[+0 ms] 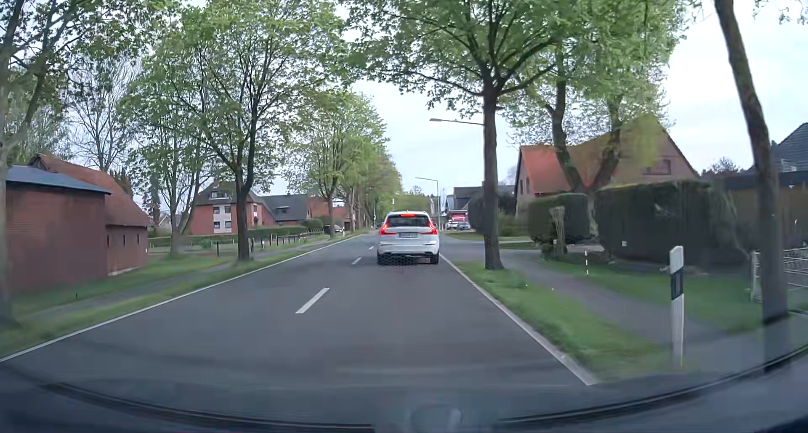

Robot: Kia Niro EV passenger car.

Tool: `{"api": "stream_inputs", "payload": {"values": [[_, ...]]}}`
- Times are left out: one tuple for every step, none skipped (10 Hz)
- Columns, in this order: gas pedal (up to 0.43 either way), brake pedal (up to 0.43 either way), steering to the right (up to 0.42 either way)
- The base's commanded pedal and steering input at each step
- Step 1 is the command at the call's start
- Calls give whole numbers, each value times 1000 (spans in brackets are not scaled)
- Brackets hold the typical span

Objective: Follow the waypoints while adhering to traffic rules and regulations

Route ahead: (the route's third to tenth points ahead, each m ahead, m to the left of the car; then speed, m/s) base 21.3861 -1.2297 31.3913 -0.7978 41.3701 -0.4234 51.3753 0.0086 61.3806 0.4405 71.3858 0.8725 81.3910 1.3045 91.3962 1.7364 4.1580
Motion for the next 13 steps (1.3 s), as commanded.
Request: {"api": "stream_inputs", "payload": {"values": [[0, 12, -4], [0, 12, -3], [0, 12, -3], [0, 12, -3], [0, 12, -3], [0, 12, -3], [0, 12, -1], [0, 12, -1], [0, 12, 0], [0, 12, -1], [0, 12, -1], [0, 24, -1], [0, 24, -1]]}}
